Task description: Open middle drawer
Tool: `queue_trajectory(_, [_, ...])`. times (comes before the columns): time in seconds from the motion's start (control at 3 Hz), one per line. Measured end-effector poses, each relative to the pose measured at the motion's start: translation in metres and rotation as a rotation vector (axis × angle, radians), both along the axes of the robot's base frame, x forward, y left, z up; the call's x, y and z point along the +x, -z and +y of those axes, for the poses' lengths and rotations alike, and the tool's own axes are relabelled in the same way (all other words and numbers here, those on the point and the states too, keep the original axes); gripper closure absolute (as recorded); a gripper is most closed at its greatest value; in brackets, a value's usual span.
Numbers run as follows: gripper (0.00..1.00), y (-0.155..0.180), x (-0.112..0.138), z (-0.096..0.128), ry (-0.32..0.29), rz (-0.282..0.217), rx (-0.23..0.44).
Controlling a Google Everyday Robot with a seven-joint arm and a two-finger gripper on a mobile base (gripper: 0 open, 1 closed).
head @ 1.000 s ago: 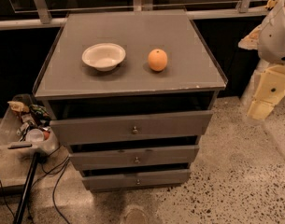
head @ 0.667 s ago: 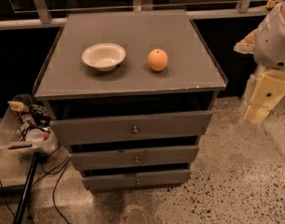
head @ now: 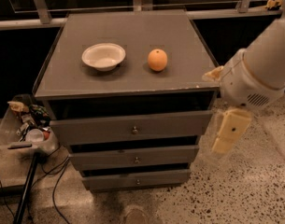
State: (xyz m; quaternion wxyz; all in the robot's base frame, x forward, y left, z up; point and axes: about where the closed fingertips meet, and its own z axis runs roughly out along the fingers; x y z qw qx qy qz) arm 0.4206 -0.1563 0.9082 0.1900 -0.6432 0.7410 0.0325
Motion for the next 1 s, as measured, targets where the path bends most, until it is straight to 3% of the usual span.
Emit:
queue_trajectory(0.33, [0.00,0.043,-0.002,0.004,0.016,-0.030,0.085])
queue_trajectory(0.67, [0.00,0.079,0.005,-0.011,0.068,-0.054,0.193])
queue_trajectory(1.0, [0.00,0.127,0.015,-0.022,0.118,0.016,0.331])
